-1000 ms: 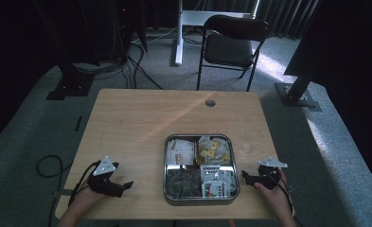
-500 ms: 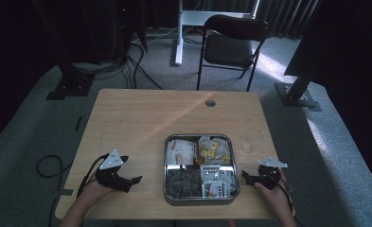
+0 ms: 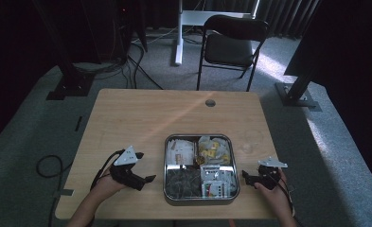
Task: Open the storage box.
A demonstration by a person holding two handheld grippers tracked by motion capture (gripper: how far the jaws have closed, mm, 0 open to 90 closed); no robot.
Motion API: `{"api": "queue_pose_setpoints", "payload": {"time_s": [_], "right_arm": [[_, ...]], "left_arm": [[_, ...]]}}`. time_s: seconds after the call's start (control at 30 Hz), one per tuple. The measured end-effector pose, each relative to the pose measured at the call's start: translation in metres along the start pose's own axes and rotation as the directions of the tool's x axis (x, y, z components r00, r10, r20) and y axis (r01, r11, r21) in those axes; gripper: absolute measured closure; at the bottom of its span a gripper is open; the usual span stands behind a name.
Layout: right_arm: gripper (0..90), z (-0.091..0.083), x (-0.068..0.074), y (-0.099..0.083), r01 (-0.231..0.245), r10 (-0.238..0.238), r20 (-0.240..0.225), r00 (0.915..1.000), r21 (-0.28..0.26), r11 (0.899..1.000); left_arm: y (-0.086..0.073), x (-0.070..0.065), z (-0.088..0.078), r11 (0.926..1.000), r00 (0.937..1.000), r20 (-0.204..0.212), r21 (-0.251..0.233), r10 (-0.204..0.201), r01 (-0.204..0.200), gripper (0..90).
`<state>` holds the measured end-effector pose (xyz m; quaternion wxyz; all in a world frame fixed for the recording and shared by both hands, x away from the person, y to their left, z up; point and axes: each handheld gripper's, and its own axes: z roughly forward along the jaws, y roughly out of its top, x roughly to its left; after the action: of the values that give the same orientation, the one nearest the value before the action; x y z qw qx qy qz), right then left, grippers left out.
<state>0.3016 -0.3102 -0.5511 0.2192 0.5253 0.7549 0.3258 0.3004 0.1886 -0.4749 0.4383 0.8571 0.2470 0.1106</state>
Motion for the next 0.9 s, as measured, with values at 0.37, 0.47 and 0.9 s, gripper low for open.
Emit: {"api": "queue_pose_setpoints", "payload": {"time_s": [0.37, 0.47, 0.9], "right_arm": [[10.8, 0.000, 0.000, 0.000, 0.000, 0.000, 0.000, 1.0000, 0.000, 1.000], [10.8, 0.000, 0.000, 0.000, 0.000, 0.000, 0.000, 1.0000, 0.000, 1.000], [10.9, 0.000, 0.000, 0.000, 0.000, 0.000, 0.000, 1.0000, 0.000, 1.000]], "left_arm": [[0.016, -0.008, 0.018, 0.9994, 0.9982, 0.051, 0.004, 0.034, -0.034, 2.5], [0.020, -0.010, 0.023, 0.9994, 0.9971, 0.069, 0.001, 0.033, -0.034, 2.5], [0.032, -0.019, 0.051, 0.9976, 0.9890, 0.135, 0.025, 0.061, -0.065, 2.5]]}}
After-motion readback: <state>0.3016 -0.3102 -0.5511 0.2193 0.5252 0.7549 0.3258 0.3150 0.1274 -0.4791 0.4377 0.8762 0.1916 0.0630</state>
